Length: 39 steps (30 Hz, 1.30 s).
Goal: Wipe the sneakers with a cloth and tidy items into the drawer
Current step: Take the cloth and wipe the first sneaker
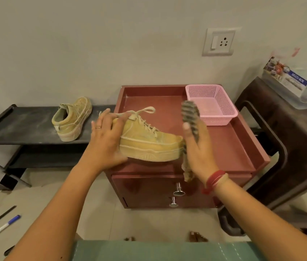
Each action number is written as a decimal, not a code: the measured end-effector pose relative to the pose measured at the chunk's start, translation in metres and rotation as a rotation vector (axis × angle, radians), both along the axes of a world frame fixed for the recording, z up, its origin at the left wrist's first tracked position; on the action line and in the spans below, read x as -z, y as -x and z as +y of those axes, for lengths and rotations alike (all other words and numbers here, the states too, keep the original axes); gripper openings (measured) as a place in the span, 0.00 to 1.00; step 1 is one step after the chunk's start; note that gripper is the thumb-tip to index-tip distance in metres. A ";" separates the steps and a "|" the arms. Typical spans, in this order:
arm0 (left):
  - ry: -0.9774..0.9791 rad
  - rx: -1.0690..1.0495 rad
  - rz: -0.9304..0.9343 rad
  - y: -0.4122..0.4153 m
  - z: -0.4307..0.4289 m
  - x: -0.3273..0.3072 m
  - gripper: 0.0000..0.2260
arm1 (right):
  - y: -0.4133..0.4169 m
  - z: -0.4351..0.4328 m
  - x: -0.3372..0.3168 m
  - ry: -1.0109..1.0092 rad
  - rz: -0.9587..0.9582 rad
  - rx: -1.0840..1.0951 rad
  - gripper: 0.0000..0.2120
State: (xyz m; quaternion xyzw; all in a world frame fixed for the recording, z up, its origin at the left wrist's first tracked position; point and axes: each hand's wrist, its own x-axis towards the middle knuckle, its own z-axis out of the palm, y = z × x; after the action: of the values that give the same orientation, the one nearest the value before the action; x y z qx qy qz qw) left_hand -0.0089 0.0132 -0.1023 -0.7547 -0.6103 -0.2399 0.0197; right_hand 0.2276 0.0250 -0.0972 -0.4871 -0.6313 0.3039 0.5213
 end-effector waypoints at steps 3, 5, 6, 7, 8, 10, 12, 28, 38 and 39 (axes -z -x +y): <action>0.065 0.062 -0.197 0.004 -0.005 -0.009 0.45 | 0.008 -0.010 0.011 -0.468 -0.609 -0.117 0.23; 0.067 0.075 -0.242 0.010 -0.006 -0.012 0.45 | 0.007 -0.009 0.014 -0.667 -0.811 -0.134 0.22; 0.074 0.073 -0.259 0.012 -0.007 -0.014 0.45 | 0.006 -0.006 0.016 -0.689 -0.788 -0.131 0.21; 0.082 0.070 -0.273 0.014 -0.008 -0.015 0.45 | 0.005 -0.003 0.017 -0.677 -0.720 -0.128 0.21; 0.089 0.069 -0.279 0.014 -0.008 -0.016 0.45 | 0.004 0.000 0.019 -0.643 -0.623 -0.129 0.21; 0.096 0.064 -0.294 0.016 -0.009 -0.016 0.45 | 0.004 0.008 0.023 -0.536 -0.357 -0.154 0.21; 0.100 0.039 -0.326 0.020 -0.009 -0.017 0.45 | 0.003 0.014 0.023 -0.282 0.018 -0.185 0.22; 0.109 -0.045 -0.392 0.031 -0.018 -0.017 0.46 | 0.001 0.022 0.017 -0.128 0.044 -0.202 0.20; 0.082 -0.064 -0.280 0.018 -0.016 -0.018 0.47 | 0.012 0.001 -0.004 -0.521 -0.514 -0.213 0.23; 0.082 -0.069 -0.278 0.017 -0.016 -0.018 0.47 | 0.009 0.008 0.006 -0.528 -0.649 -0.236 0.23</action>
State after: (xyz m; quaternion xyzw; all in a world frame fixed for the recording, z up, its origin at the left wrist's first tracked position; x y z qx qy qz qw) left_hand -0.0260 -0.0028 -0.0843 -0.6930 -0.6421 -0.3160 -0.0875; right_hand 0.2183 0.0331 -0.1028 -0.3321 -0.8698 0.0206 0.3642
